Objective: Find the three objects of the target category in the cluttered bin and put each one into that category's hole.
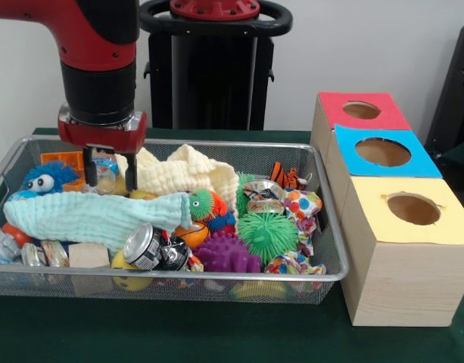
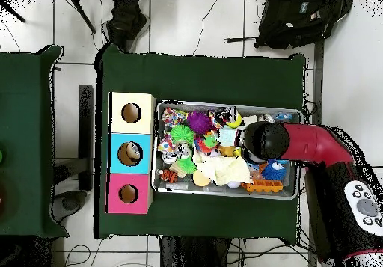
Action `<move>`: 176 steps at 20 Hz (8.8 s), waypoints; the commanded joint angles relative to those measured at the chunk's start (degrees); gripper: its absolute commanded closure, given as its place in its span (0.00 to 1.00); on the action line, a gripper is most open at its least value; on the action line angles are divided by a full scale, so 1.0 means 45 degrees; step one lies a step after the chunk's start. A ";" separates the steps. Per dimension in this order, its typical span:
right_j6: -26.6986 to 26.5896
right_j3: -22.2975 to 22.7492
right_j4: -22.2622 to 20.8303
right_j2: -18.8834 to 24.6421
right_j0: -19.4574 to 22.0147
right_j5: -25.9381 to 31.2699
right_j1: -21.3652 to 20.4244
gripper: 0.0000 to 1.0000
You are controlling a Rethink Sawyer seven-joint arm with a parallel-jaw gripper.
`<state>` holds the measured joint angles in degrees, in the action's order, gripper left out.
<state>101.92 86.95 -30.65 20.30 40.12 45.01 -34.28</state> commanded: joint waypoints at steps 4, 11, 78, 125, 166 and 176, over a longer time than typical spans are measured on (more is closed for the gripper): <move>-0.2938 0.1357 -0.1096 0.0646 0.0425 0.0012 0.0394 0.00; -0.2675 0.1918 -0.1310 0.0506 0.0605 -0.0405 0.0383 0.00; -0.2914 0.2113 -0.2445 0.0952 0.1902 -0.0448 -0.0136 0.00; -0.2379 0.1110 -0.4073 0.0863 0.2441 -0.1775 0.1259 0.00; 0.0354 0.2715 -0.1683 0.0699 0.1050 -0.0259 -0.0102 1.00; 0.0684 0.3077 -0.0764 0.0129 0.0296 -0.0091 -0.0504 1.00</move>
<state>101.92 95.98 -37.77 22.66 43.63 37.96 -35.69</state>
